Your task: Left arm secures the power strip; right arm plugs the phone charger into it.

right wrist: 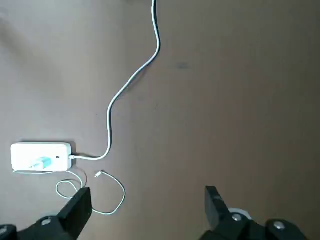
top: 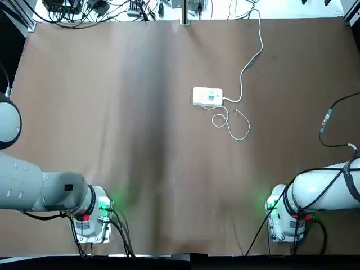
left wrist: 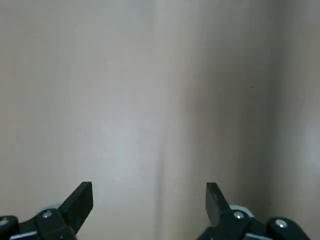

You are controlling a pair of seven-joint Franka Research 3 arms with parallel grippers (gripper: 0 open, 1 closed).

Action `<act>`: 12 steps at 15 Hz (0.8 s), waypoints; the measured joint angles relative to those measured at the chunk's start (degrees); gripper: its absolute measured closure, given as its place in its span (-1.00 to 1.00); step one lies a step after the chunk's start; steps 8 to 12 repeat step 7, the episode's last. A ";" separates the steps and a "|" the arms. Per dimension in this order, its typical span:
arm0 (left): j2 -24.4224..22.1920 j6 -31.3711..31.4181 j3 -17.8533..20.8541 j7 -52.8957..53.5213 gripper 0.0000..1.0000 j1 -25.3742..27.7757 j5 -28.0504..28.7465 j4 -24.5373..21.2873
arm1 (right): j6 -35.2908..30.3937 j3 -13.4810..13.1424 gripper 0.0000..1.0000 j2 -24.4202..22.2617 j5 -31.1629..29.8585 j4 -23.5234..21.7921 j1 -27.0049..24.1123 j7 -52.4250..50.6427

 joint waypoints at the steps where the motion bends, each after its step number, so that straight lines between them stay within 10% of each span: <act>1: 0.00 0.00 0.00 0.04 -1.00 0.00 0.00 0.00 | 0.00 0.02 -1.00 0.00 0.00 0.00 0.02 0.00; 12: 0.00 0.02 0.00 0.07 -1.00 0.00 0.00 0.00 | 0.12 0.25 -1.00 0.00 0.00 0.01 0.36 0.02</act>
